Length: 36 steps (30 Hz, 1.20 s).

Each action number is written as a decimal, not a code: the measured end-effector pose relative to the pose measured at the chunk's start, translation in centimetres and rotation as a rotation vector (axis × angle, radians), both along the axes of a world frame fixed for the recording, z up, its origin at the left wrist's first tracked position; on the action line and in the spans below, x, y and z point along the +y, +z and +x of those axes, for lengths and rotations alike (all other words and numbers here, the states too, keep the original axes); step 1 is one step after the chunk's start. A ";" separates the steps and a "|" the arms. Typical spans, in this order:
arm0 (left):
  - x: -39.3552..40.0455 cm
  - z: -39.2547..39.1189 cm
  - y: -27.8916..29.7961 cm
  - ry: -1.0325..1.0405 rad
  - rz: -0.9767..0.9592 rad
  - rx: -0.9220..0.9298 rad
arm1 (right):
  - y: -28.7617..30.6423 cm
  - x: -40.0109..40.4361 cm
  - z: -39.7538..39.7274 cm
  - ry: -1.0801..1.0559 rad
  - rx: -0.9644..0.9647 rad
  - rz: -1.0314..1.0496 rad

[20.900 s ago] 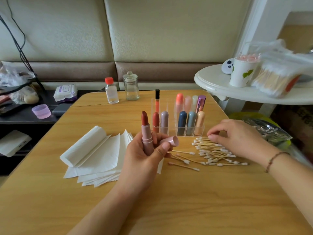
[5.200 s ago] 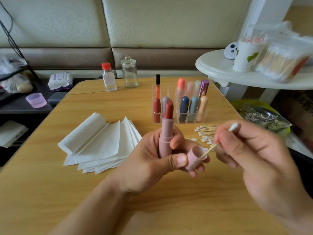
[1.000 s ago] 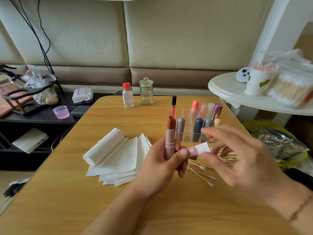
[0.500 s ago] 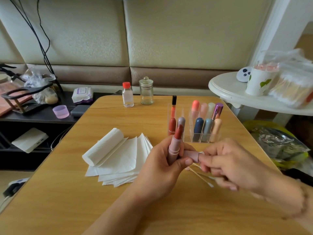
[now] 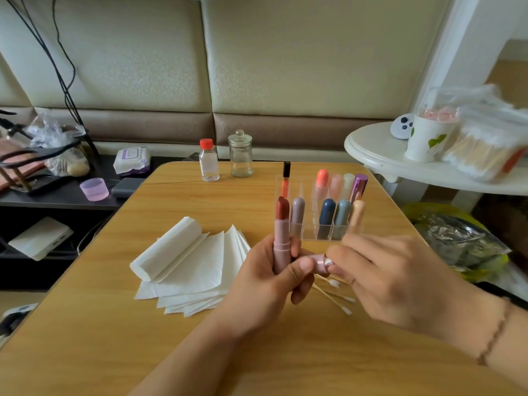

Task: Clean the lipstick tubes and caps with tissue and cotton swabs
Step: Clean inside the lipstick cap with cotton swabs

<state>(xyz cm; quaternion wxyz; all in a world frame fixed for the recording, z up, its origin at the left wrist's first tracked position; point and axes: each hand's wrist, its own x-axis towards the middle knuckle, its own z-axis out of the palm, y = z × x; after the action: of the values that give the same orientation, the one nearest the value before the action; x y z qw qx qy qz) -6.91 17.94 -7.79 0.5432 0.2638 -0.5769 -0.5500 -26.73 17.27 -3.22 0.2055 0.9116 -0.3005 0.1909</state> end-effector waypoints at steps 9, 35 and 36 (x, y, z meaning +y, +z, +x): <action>0.2 -0.2 -0.4 0.154 -0.182 -0.151 | -0.2 2.2 3.9 -0.304 -1.129 1.336; 0.6 0.1 0.1 0.201 -0.230 -0.334 | 0.5 2.2 4.3 -0.433 -1.285 1.544; 0.6 0.1 0.1 0.224 -0.253 -0.361 | 0.7 2.2 4.5 -0.447 -1.385 1.678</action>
<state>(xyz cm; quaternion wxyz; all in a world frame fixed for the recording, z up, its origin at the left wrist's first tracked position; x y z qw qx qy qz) -6.82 18.55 -7.71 0.5175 0.3500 -0.6961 -0.3538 -22.26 19.48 -2.51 -0.6591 0.3831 -0.5419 0.3538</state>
